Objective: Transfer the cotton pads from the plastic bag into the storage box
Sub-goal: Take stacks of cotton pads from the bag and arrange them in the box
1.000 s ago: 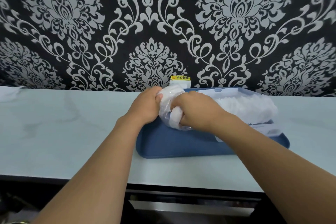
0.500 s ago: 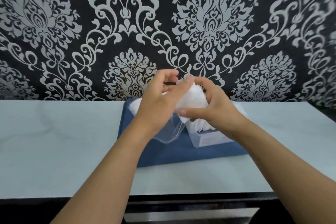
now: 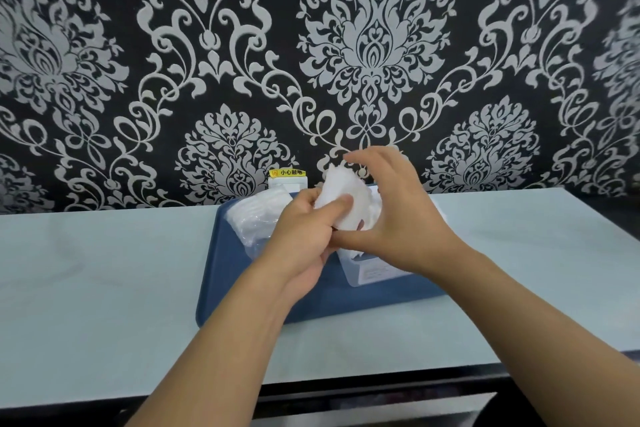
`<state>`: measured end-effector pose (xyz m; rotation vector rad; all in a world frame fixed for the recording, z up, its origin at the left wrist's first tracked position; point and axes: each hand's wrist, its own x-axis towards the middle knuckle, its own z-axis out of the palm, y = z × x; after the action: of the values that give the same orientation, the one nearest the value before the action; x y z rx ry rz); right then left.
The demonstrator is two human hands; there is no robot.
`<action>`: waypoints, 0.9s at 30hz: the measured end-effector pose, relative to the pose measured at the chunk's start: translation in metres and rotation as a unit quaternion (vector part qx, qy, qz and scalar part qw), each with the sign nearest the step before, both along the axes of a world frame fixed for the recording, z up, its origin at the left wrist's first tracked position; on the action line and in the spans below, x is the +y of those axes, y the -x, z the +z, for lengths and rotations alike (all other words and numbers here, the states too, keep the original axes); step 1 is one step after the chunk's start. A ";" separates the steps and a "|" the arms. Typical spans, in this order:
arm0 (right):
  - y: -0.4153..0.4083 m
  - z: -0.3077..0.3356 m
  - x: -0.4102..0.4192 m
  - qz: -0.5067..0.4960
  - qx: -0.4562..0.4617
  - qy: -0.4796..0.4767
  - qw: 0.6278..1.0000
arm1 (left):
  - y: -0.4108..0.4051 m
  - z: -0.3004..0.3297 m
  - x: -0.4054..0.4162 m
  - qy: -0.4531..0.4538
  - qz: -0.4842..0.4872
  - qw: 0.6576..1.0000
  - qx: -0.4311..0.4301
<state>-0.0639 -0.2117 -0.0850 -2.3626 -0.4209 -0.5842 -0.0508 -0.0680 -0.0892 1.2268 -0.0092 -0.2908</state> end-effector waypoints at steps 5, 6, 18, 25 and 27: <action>-0.002 -0.001 -0.008 0.058 0.025 -0.086 0.994 | -0.006 -0.003 -0.002 -0.030 -0.029 0.998 -0.037; -0.002 -0.002 -0.011 0.068 0.037 -0.100 0.992 | -0.006 -0.003 -0.001 -0.035 -0.036 0.998 -0.045; -0.009 -0.009 -0.027 0.093 0.088 -0.167 0.978 | -0.003 0.006 0.007 0.045 -0.110 0.993 -0.013; -0.008 -0.012 -0.030 0.129 0.147 -0.200 0.960 | -0.010 -0.002 0.009 -0.043 -0.032 0.998 -0.034; -0.008 -0.010 -0.031 0.136 0.166 -0.237 0.948 | -0.011 -0.003 0.009 -0.061 -0.025 0.996 -0.052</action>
<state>-0.0555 -0.2430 -0.0951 -1.8504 -0.3916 -0.1291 -0.0400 -0.0588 -0.0918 1.3643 -0.1135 -0.2730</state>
